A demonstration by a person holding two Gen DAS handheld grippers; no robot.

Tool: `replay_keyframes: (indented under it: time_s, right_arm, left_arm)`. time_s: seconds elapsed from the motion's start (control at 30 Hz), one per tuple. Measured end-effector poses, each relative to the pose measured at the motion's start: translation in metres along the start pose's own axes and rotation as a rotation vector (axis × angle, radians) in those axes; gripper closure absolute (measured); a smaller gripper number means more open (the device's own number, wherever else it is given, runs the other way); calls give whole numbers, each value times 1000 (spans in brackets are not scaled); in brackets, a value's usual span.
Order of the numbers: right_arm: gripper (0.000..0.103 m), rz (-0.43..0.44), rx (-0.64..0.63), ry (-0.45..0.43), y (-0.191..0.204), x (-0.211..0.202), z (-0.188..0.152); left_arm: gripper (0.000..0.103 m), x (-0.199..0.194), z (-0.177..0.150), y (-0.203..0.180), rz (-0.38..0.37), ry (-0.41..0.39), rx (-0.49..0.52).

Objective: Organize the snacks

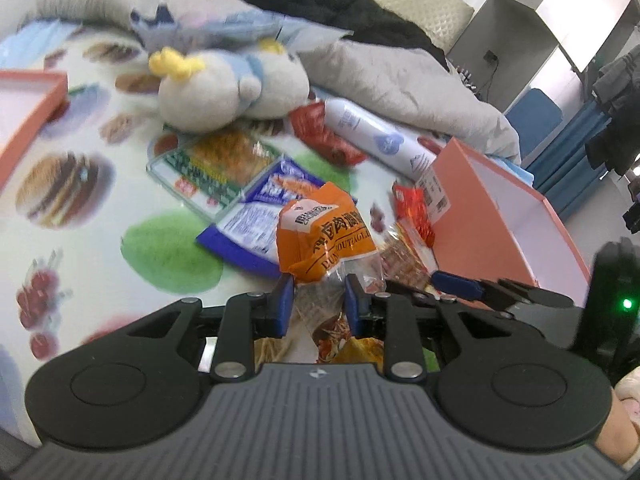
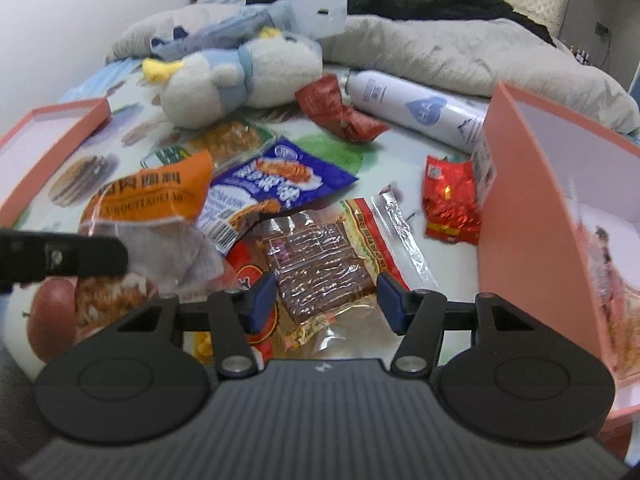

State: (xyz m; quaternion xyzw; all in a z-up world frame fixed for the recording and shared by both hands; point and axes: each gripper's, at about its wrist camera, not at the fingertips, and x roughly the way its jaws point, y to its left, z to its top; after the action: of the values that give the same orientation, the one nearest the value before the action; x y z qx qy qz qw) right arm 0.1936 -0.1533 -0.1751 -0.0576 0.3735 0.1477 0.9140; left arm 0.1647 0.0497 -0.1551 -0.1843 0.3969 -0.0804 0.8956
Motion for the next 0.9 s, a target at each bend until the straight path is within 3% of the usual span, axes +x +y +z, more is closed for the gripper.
replay_keyframes:
  time_s: [0.53,0.9]
  right_arm:
    - [45,10,63,-115,-34,-67,42]
    - [45,-71,125,-228,-85,-109,69]
  left_arm:
    - [72,-30,60,-41,46,-97,90]
    - [72,-41,95,-97,26,-157,168]
